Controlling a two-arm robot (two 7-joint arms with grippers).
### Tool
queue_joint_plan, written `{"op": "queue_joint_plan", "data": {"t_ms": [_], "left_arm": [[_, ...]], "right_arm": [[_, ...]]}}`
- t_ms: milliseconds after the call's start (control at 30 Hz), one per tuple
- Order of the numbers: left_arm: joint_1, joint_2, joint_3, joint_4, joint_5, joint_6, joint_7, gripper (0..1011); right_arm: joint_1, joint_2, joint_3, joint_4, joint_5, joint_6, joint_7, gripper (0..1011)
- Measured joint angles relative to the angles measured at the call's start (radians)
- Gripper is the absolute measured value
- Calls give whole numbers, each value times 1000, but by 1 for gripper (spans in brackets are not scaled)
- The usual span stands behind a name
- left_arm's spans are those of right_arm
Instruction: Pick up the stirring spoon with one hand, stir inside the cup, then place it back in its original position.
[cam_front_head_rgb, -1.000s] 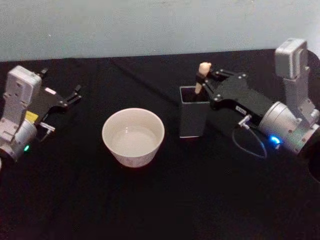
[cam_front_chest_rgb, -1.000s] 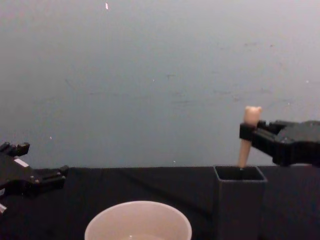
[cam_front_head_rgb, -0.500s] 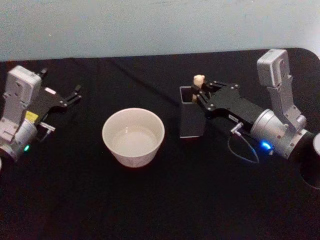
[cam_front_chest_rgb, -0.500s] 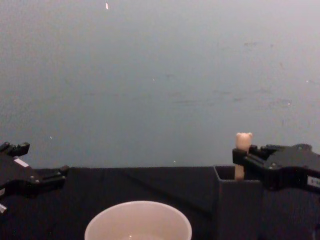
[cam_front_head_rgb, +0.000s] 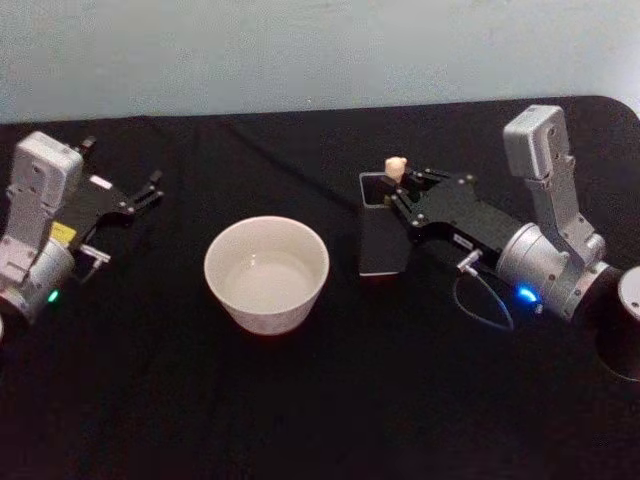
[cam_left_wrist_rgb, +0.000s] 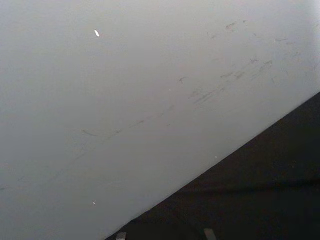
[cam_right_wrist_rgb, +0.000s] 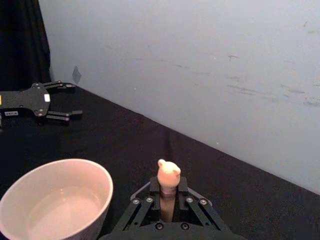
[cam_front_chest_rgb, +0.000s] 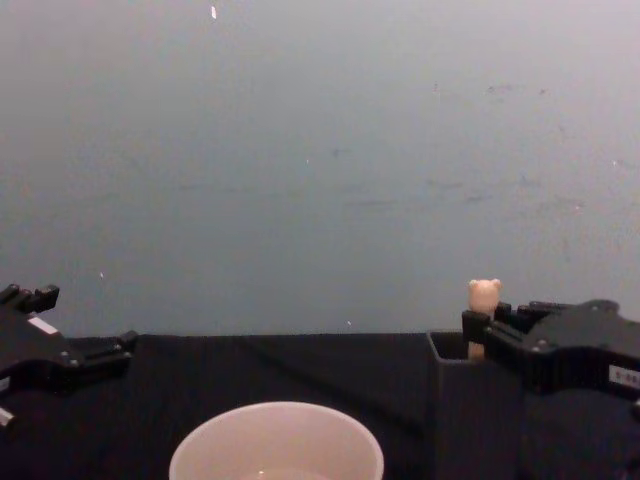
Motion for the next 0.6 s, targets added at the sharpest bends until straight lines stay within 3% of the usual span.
{"op": "queue_joint_plan", "data": {"t_ms": [133, 300, 433, 600], "left_arm": [[0, 0, 0, 0, 0, 0, 0, 1001], [0, 0, 0, 0, 0, 0, 0, 1001], [0, 0, 0, 0, 0, 0, 0, 1001], [0, 0, 0, 0, 0, 0, 0, 1001]], "right_arm": [[0, 0, 0, -1, 1, 0, 0, 194], [0, 1, 1, -2, 3, 0, 0, 270], [-1, 1, 1, -2, 4, 0, 1, 468], [-1, 2, 2, -3, 5, 0, 1, 609]]}}
